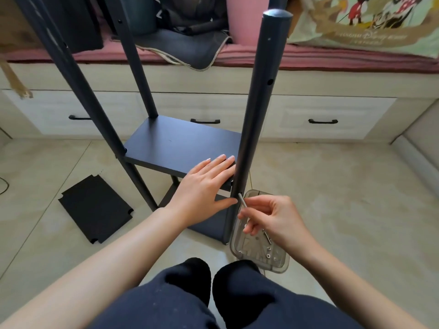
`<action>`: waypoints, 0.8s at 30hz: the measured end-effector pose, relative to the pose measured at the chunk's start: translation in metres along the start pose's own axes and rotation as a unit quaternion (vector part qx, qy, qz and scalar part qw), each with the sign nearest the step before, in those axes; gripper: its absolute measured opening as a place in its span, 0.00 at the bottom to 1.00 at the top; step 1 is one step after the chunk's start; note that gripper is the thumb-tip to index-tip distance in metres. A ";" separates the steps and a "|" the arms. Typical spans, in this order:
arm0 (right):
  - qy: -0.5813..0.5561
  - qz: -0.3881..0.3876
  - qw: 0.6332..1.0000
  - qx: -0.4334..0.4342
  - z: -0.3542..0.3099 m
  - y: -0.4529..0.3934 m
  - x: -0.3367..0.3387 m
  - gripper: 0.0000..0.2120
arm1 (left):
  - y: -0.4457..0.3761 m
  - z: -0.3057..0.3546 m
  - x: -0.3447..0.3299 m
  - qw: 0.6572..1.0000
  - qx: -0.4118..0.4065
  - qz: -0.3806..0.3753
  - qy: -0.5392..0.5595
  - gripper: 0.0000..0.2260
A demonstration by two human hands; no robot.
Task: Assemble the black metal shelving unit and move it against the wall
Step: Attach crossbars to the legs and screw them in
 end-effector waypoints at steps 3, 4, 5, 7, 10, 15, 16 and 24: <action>0.016 0.001 1.000 0.012 -0.001 -0.001 0.000 0.07 | 0.000 0.000 0.000 1.000 0.001 0.009 0.005 0.33; 0.019 0.004 1.000 0.016 -0.001 0.000 0.001 0.08 | 0.000 -0.001 0.000 1.000 0.002 0.012 0.007 0.33; 0.018 0.007 1.000 0.017 -0.001 0.000 0.001 0.08 | 0.001 -0.001 0.000 1.000 0.002 0.013 0.008 0.34; 0.015 0.013 1.000 0.020 -0.001 0.001 0.001 0.08 | 0.001 -0.001 0.000 1.000 0.002 0.014 0.009 0.34; 0.010 0.021 1.000 0.021 -0.001 0.001 0.002 0.07 | 0.001 -0.001 -0.002 1.000 0.001 0.012 0.010 0.35; 0.012 0.026 0.999 0.026 -0.003 0.002 0.004 0.07 | 0.001 -0.001 -0.003 1.000 -0.003 0.018 0.012 0.35; 0.013 0.027 0.999 0.029 -0.004 0.003 0.004 0.08 | 0.001 0.000 -0.003 1.000 -0.003 0.019 0.013 0.35; 0.002 0.032 0.999 0.038 -0.012 -0.001 0.001 0.08 | 0.002 0.002 -0.001 1.000 0.005 0.019 0.023 0.34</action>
Point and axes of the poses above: each hand's wrist, its own y-axis away from the middle knuckle, its own x-axis out of the back of the hand, z = x × y, the point moved 6 cm from there along -y, towards the middle knuckle, and after that the axes turned 1 degree about -y, right-handed, at the moved point
